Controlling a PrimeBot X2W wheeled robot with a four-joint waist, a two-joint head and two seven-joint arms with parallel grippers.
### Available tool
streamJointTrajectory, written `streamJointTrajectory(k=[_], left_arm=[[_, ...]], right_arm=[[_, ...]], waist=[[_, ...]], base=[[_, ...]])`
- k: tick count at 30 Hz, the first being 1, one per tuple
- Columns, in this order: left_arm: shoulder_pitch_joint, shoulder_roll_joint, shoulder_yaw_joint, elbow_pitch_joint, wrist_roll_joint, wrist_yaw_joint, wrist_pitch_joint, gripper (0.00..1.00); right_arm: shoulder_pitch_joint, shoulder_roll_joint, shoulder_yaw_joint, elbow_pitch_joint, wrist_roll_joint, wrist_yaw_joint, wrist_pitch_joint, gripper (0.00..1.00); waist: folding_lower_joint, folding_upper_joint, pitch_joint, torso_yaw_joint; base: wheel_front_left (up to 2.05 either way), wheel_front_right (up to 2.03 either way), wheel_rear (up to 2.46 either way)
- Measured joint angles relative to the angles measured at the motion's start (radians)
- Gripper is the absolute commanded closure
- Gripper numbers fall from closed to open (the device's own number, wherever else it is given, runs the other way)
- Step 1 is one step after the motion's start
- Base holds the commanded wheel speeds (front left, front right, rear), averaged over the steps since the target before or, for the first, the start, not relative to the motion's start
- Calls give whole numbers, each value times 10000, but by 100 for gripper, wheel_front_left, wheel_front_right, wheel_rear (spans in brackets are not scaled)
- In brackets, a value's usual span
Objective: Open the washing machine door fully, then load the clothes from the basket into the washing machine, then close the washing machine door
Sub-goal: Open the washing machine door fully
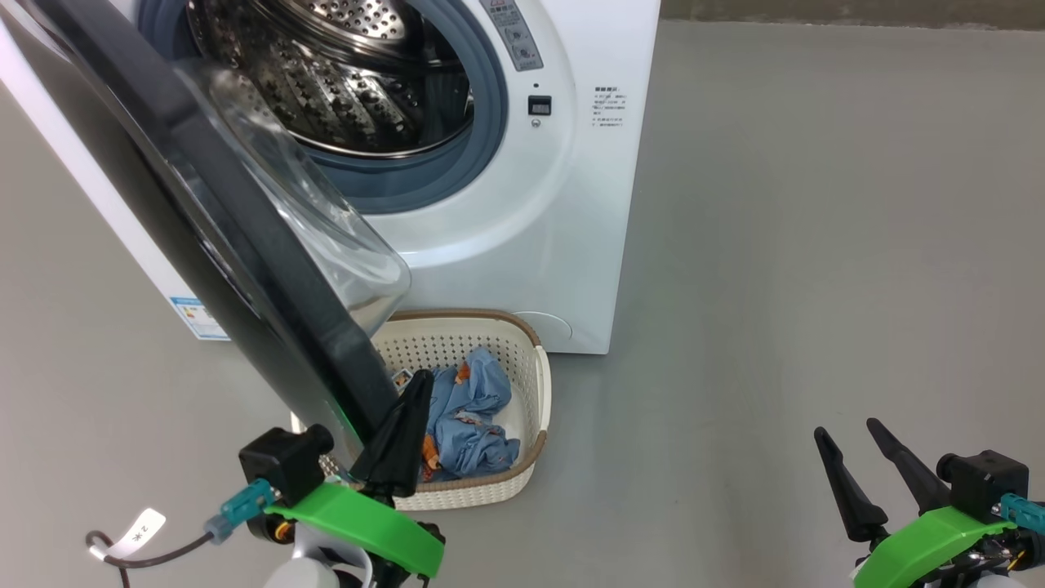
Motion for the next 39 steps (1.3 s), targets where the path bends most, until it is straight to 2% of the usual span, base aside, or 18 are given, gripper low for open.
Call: streamJointTrajectory(k=[23, 39], left_arm=[[122, -27, 157, -23, -8, -61, -102, 100], [934, 408, 253, -1089, 54, 489, -81, 100]], right_arm=[[-2, -63, 31, -125, -77, 0, 0, 0], [-2, -105, 155, -190, -77, 0, 0, 0]], waist=[[0, 0, -19, 453], [0, 0, -143, 1018]], base=[[0, 0, 0], [0, 0, 0]])
